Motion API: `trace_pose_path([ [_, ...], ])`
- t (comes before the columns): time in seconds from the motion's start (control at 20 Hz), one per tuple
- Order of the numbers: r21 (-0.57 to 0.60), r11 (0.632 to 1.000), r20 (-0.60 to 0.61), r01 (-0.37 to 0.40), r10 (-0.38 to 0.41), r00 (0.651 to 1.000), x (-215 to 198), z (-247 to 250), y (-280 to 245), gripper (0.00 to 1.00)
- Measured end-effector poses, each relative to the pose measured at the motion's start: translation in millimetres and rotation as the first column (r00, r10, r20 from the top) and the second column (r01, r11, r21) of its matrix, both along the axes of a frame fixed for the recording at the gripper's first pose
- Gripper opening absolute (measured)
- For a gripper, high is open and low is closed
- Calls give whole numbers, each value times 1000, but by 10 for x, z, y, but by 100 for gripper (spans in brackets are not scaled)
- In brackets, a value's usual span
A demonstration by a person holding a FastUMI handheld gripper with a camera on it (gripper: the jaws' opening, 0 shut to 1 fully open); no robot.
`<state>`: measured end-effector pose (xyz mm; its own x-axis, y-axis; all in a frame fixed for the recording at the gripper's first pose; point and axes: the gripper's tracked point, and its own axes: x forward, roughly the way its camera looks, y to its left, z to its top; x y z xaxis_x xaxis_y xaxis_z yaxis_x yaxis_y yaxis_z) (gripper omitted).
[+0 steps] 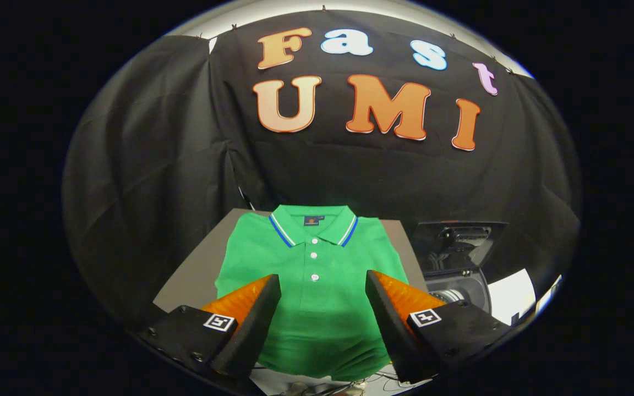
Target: Put the clothes into the washing machine and then close the washing machine lid.
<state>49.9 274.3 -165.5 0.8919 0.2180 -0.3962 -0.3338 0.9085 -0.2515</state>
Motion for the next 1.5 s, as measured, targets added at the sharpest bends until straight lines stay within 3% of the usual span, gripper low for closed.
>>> trace_pose_path([
  [0.2,-33,999,-93,36,-39,995,10,-420,-113,100],
  [0.5,17,1000,-110,-5,7,994,32,-485,-102,99],
  [0.6,17,999,-104,-36,38,994,43,-498,-53,85],
  [0.85,-29,993,-89,-114,111,990,54,-521,-33,31],
  [0.95,-26,993,-83,-117,114,990,24,-513,-60,25],
  [1.05,-5,993,-91,-119,118,989,27,-482,-62,24],
  [1.1,6,993,-114,-120,120,986,15,-489,-78,18],
  [1.5,121,990,-31,-67,71,997,49,212,-488,17],
])
